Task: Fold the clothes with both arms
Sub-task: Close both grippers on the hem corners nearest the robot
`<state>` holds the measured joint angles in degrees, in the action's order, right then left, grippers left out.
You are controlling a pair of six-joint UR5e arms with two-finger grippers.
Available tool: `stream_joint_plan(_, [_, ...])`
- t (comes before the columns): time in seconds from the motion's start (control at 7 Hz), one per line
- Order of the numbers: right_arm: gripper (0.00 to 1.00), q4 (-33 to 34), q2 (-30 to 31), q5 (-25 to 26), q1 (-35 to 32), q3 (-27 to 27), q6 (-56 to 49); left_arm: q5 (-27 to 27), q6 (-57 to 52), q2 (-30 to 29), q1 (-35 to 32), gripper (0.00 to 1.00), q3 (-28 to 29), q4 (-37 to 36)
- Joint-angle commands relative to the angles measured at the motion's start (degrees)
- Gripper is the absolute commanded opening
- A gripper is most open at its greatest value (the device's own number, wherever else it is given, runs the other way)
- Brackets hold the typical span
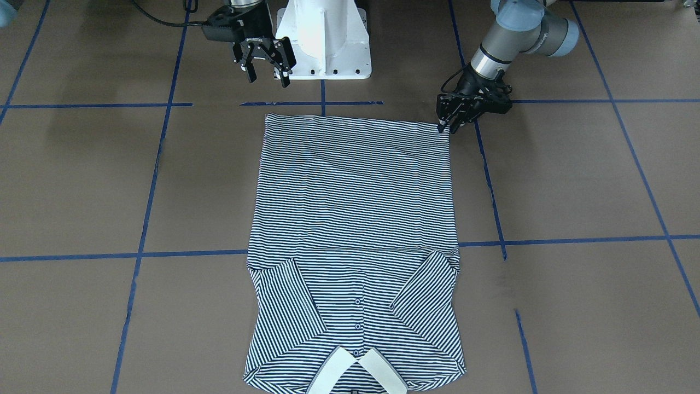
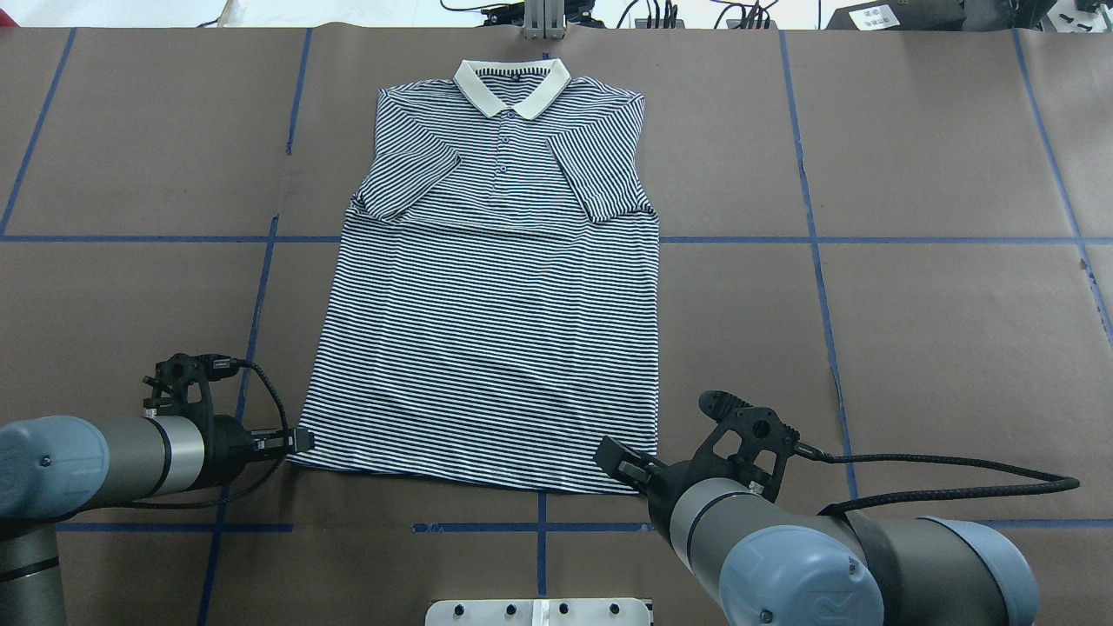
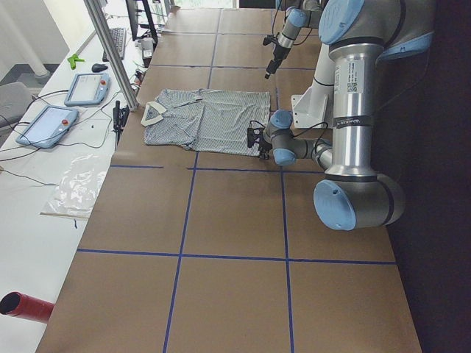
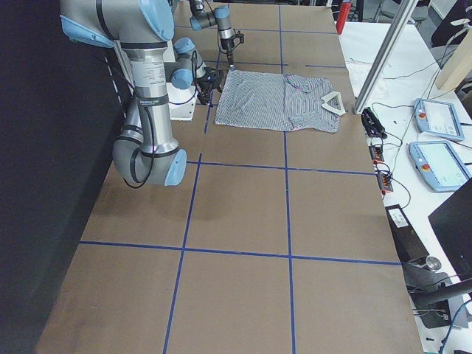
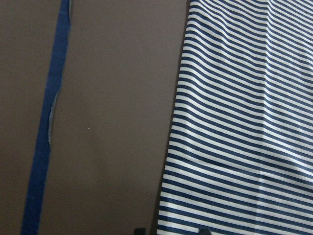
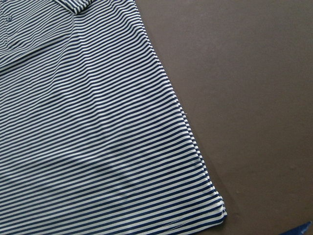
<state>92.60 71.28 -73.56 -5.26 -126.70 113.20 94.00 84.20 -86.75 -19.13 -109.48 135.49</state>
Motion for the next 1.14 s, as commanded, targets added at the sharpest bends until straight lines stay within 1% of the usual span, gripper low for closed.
stream_joint_plan(0.0, [0.96, 0.0, 0.0, 0.0, 0.0, 0.0, 0.0, 0.0, 0.0, 0.0, 0.2, 0.38, 0.0, -0.1])
stream_joint_plan(0.14, [0.97, 0.0, -0.1, 0.0, 0.0, 0.0, 0.0, 0.0, 0.0, 0.0, 0.4, 0.26, 0.0, -0.1])
stream_joint_plan(0.29, [0.97, 0.0, 0.0, 0.0, 0.0, 0.0, 0.0, 0.0, 0.0, 0.0, 0.5, 0.0, 0.0, -0.1])
stream_joint_plan(0.57, [0.96, 0.0, 0.1, 0.0, 0.1, 0.4, 0.0, -0.1, -0.1, 0.0, 0.4, 0.0, -0.2, 0.0])
stream_joint_plan(0.71, [0.83, 0.0, 0.3, 1.6, 1.0, 1.8, 1.6, -0.1, -0.1, -0.2, 0.5, 0.0, -0.4, 0.0])
stream_joint_plan(0.86, [0.7, 0.0, 0.3, 2.1, 2.4, 4.2, 3.3, -0.1, -0.1, -0.5, 0.5, 0.0, -0.5, 0.0])
stream_joint_plan(1.0, [0.66, 0.0, -0.2, 2.0, 3.0, 7.6, 4.5, -0.2, 0.0, -0.6, 0.5, 0.0, -0.5, 0.0])
